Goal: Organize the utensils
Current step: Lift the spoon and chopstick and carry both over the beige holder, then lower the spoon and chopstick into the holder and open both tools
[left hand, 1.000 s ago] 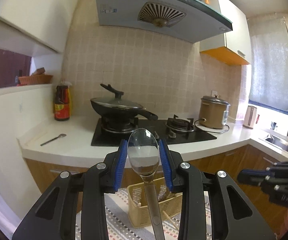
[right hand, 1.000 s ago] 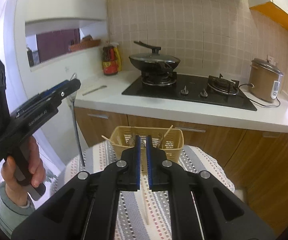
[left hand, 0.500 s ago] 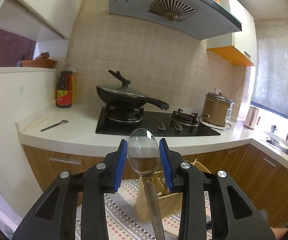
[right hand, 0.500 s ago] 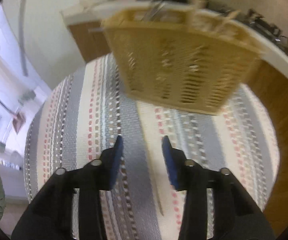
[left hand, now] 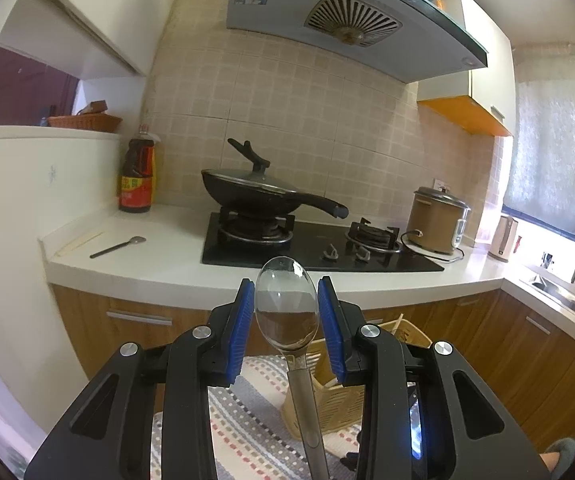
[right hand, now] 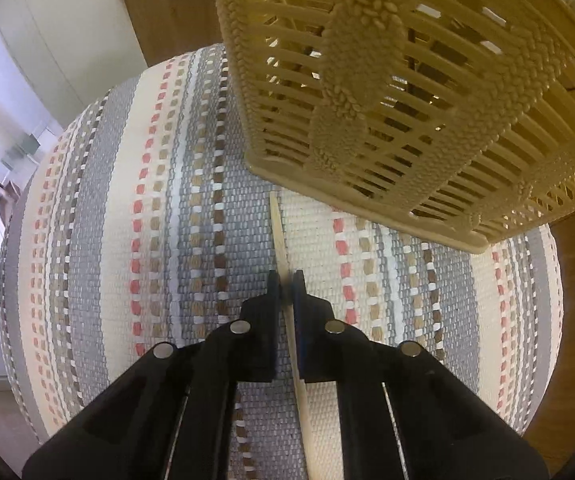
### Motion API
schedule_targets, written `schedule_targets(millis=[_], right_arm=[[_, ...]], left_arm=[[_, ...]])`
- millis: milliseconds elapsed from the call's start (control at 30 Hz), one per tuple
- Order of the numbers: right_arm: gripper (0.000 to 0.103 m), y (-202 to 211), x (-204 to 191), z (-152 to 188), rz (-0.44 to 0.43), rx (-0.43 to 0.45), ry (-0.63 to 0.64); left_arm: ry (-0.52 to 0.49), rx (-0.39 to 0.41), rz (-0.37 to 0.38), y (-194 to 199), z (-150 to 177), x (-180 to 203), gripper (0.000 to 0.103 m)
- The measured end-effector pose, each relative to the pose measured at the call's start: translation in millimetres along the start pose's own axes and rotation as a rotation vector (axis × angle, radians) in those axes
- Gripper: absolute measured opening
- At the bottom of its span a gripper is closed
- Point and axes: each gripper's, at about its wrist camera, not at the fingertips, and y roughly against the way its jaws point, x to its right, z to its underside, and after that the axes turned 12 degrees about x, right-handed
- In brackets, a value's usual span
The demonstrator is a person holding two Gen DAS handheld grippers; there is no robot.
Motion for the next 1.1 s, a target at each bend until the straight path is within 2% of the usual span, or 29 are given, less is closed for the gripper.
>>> schedule_targets(millis=[167,367,467,633,767,933,1100], right_arm=[[0.004,52,6,10,-0.017,0.109,-0.029],[0.003,158,21,11,-0.037,0.403,-0.071],[0.003,216,38,7,-0.054,0.59,-0.125],[0.003,260,59,-16,-0.068,0.766,-0.194],[0.003,270,73,-30,-0.061,0.786,-0.185],[0.003,261,85,-43,-0.034,0.773,-0.174],[0.003,271,87,-52,-0.018,0.799,-0.164]], left_arm=[[-0.018,0.022,0.005,2,-2,4,0.031],[-0.034,0.097,0.018,7,-12,21,0.031],[-0.03,0.142,0.018,7,-16,32,0.031],[-0.042,0.19,0.02,-6,-27,52,0.031],[-0.052,0.191,0.021,-20,-31,60,0.031],[-0.052,0.186,0.019,-31,-27,61,0.031],[-0.073,0.195,0.004,-40,-28,64,0.031]])
